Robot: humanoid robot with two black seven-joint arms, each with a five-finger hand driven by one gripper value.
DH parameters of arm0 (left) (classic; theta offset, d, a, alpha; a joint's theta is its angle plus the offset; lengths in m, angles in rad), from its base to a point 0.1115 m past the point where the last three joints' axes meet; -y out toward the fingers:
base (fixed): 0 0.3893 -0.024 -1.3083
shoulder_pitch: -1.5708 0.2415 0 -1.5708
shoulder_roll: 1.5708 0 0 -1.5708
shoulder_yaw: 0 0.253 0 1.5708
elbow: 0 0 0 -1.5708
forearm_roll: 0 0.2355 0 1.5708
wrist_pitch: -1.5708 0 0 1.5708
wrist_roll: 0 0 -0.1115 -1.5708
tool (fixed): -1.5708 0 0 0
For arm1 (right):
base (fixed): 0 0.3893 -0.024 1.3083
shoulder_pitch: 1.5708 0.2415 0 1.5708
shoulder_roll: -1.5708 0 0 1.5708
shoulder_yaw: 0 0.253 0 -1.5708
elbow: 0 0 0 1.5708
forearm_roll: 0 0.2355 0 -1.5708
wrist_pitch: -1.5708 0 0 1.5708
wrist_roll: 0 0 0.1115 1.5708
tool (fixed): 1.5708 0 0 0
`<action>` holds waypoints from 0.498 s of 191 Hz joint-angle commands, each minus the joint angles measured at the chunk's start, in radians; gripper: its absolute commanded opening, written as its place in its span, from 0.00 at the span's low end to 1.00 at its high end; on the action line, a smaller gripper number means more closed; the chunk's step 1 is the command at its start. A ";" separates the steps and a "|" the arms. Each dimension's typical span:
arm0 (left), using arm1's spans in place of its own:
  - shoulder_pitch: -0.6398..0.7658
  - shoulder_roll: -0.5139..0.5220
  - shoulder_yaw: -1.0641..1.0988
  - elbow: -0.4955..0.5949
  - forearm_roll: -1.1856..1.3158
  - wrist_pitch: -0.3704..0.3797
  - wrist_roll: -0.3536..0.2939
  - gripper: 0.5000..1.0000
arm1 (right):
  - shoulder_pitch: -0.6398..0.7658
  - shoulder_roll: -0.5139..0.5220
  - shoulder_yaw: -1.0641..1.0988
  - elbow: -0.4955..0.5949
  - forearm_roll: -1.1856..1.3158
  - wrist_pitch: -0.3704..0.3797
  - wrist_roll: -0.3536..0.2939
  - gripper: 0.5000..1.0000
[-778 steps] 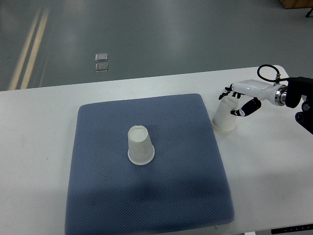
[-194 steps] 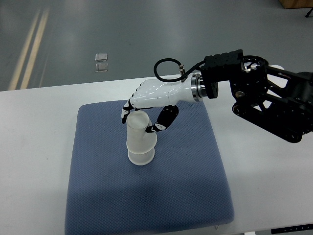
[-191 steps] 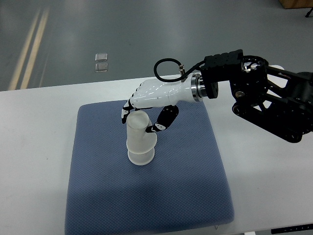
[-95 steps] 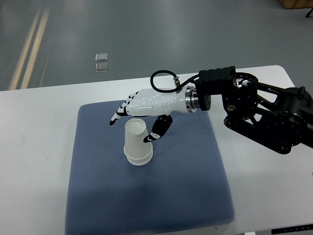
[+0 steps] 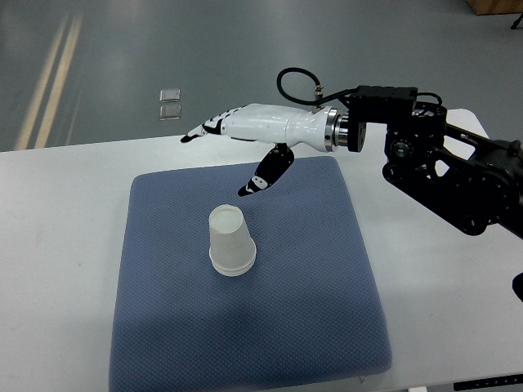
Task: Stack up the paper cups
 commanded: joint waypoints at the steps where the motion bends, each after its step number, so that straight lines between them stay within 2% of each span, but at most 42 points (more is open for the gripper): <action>1: 0.000 0.000 0.000 0.000 0.000 0.000 0.000 1.00 | -0.046 0.042 0.127 -0.103 0.105 -0.016 -0.048 0.82; 21: 0.000 0.000 0.000 0.000 0.000 -0.001 0.000 1.00 | -0.093 0.087 0.250 -0.213 0.228 -0.068 -0.093 0.82; 40: 0.000 0.000 0.000 0.000 0.000 0.000 0.000 1.00 | -0.132 0.107 0.305 -0.287 0.360 -0.148 -0.120 0.82; 77: 0.000 0.000 0.000 0.000 0.000 -0.001 0.000 1.00 | -0.201 0.126 0.327 -0.345 0.639 -0.289 -0.177 0.82; 95: 0.000 0.000 0.000 0.000 0.000 0.000 0.000 1.00 | -0.234 0.140 0.327 -0.348 0.774 -0.367 -0.179 0.82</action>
